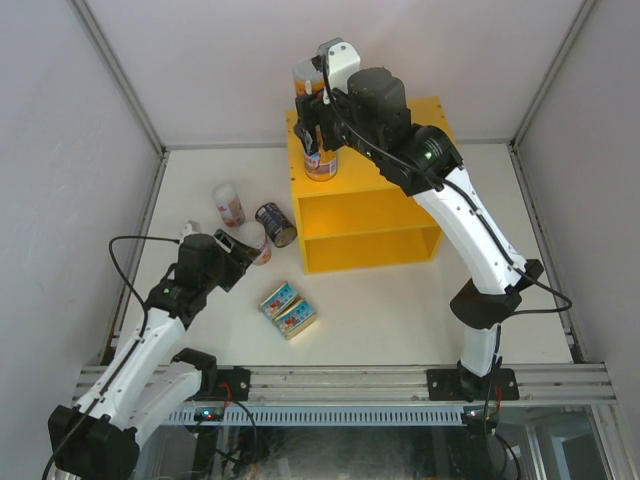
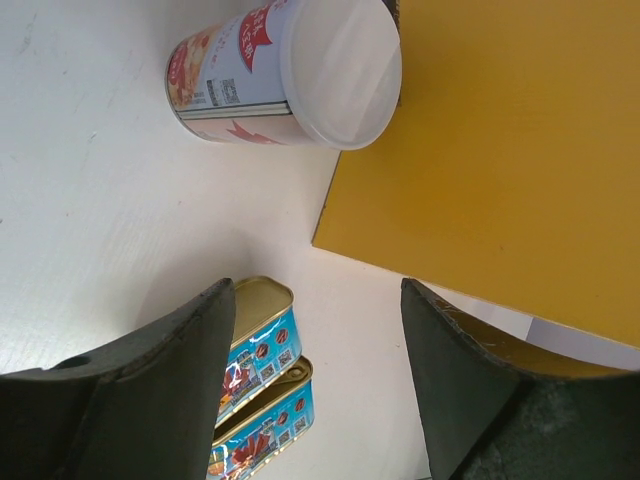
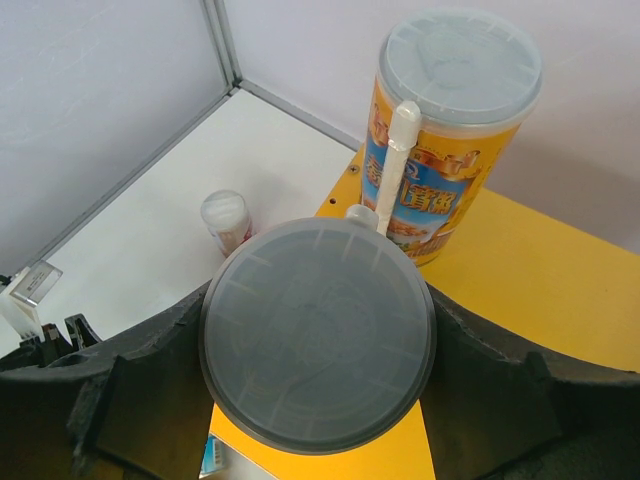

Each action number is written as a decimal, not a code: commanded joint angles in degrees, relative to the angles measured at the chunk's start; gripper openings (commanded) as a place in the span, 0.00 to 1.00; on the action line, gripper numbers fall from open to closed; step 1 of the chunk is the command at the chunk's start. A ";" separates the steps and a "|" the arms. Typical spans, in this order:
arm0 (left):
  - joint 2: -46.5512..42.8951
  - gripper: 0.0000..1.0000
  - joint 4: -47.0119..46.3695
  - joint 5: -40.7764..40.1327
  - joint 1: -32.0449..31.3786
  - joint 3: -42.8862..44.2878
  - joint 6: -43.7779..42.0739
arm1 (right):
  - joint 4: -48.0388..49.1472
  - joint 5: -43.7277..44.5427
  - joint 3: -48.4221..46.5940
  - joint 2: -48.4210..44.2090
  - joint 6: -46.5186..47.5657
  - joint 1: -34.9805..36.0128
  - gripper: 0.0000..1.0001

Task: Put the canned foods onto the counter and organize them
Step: Place the canned food on the counter.

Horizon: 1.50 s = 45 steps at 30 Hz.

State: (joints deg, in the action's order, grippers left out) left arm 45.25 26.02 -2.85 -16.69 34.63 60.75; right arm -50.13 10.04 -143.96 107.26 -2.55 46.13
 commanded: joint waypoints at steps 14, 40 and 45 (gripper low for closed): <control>0.44 0.75 -2.19 -0.05 1.48 1.95 -1.19 | 7.10 0.39 -1.50 -0.91 -0.93 -0.16 0.75; -0.79 0.83 -0.58 -0.67 2.62 2.49 1.25 | 9.20 3.78 0.85 -7.48 0.40 2.99 0.79; 1.33 0.85 1.09 -0.54 4.80 4.40 1.99 | 11.25 6.64 4.11 -11.47 1.84 5.27 0.79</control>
State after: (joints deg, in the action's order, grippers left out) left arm 45.28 26.46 -2.83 -13.54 34.65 61.54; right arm -42.89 13.72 -141.99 100.66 -2.33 49.65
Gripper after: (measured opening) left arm 0.843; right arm 0.789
